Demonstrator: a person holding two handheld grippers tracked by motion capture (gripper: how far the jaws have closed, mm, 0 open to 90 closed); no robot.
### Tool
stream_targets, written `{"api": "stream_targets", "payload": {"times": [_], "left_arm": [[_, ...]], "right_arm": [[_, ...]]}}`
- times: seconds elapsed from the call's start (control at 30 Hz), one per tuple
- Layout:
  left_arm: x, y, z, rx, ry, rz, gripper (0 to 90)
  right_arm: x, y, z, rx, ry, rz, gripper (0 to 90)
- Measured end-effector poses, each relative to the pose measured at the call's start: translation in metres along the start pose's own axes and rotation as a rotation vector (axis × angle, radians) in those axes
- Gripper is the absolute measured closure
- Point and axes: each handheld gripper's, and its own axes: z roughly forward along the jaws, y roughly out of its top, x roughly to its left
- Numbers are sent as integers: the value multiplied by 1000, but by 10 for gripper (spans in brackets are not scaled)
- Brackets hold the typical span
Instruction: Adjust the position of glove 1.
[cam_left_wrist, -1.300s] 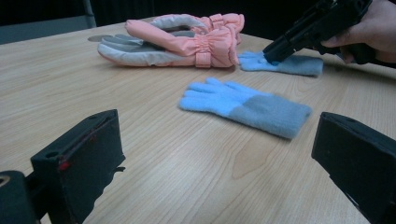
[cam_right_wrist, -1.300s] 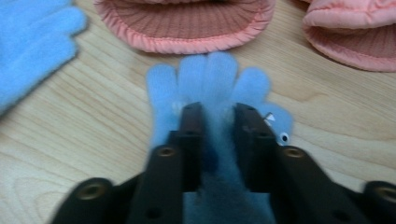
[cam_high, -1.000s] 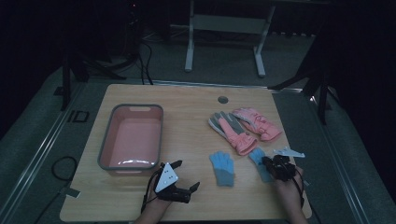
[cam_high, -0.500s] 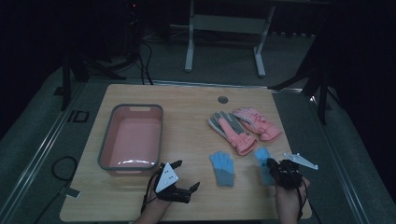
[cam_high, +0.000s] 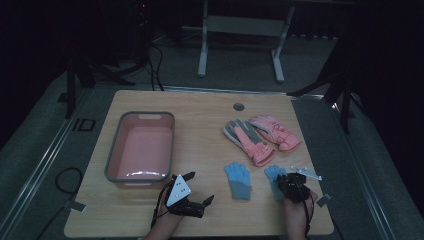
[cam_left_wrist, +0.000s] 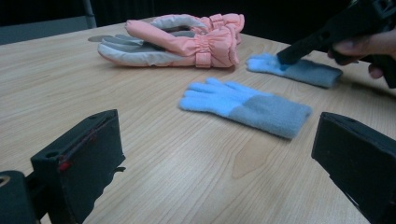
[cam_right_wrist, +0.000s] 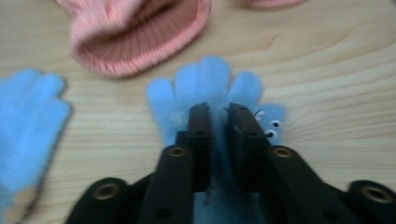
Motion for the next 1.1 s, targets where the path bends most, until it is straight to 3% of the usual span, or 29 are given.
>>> {"api": "stream_targets", "payload": {"times": [0.13,0.2,0.23,0.27,0.37,0.47,0.5,0.53,0.6,0.73,0.8,0.83,0.9,1.03,1.1], "left_arm": [[0,0,0,1,0,0,22],[0,0,0,-1,0,-2,21],[0,0,0,0,-1,0,21],[0,0,0,-1,-1,1,21],[0,0,0,-1,-1,1,22],[0,0,0,-1,-1,0,21],[0,0,0,0,0,-1,21],[0,0,0,0,0,-3,21],[0,0,0,1,1,-4,22],[0,0,0,3,3,-1,22],[0,0,0,2,3,-5,22],[0,0,0,2,2,-6,22],[1,0,0,2,2,-6,22],[0,0,0,2,2,-6,21],[0,0,0,3,5,-7,22]], "right_arm": [[0,3,-3,3,10,-16,665],[-3,10,-7,-1,58,-47,610],[-3,10,-7,-1,58,-47,610],[-4,15,-7,12,63,-104,607],[-8,20,-7,15,92,-145,611],[-20,26,-9,14,198,-220,604],[-20,26,-9,14,198,-220,604],[-27,28,-11,12,247,-247,605],[-32,29,-13,22,246,-294,609],[-39,31,-17,40,275,-305,623],[-41,31,-20,41,286,-333,622],[-41,31,-22,42,288,-374,620],[-41,31,-23,42,290,-394,620],[-40,27,-23,44,273,-492,606],[-40,23,-20,50,279,-518,608]]}}
